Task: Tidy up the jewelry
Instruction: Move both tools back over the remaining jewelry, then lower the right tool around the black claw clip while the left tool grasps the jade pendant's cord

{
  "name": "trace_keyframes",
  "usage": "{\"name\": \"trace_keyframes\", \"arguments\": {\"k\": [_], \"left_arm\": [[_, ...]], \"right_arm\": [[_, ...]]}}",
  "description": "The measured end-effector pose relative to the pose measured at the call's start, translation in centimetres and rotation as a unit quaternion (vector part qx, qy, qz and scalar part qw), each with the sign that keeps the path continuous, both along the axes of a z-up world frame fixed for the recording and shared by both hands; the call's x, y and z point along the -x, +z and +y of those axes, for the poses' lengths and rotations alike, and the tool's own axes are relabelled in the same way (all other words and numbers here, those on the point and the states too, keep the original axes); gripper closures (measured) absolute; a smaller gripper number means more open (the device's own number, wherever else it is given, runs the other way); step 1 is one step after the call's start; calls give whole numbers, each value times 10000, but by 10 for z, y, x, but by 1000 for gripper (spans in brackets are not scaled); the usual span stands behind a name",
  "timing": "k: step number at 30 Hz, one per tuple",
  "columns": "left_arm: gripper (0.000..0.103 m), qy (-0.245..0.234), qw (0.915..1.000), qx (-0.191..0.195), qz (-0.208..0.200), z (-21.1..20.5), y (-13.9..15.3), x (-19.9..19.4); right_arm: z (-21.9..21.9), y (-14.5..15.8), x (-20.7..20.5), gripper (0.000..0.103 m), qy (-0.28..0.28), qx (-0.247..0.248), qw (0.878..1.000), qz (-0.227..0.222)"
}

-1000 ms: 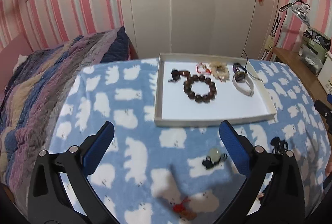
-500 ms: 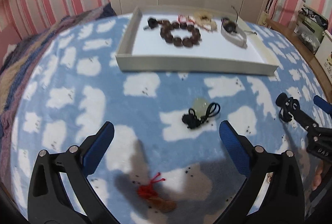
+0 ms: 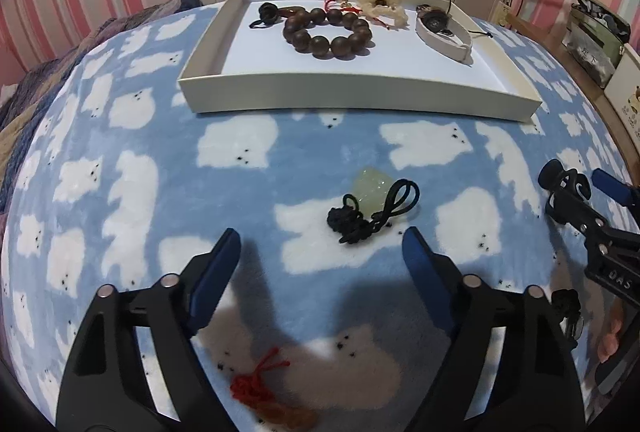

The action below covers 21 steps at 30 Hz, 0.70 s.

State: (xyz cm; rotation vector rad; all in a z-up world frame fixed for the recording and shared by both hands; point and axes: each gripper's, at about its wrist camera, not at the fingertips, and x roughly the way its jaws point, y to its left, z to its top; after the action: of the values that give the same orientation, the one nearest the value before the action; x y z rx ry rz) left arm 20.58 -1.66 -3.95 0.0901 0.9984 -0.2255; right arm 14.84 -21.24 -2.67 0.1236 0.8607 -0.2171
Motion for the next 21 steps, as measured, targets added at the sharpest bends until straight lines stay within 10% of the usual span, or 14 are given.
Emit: {"name": "trace_keyframes", "arguments": {"k": [18,21], "left_arm": [[54,-284,9996,55,28,-10,-5,-14],[77,-328,9994,149,-1,-8,-4,-13]], "right_arm": [[-8,-6,-4,47,85,-526,9986,58],[-10,-7,-4,47,96,-586,9982,58]]}}
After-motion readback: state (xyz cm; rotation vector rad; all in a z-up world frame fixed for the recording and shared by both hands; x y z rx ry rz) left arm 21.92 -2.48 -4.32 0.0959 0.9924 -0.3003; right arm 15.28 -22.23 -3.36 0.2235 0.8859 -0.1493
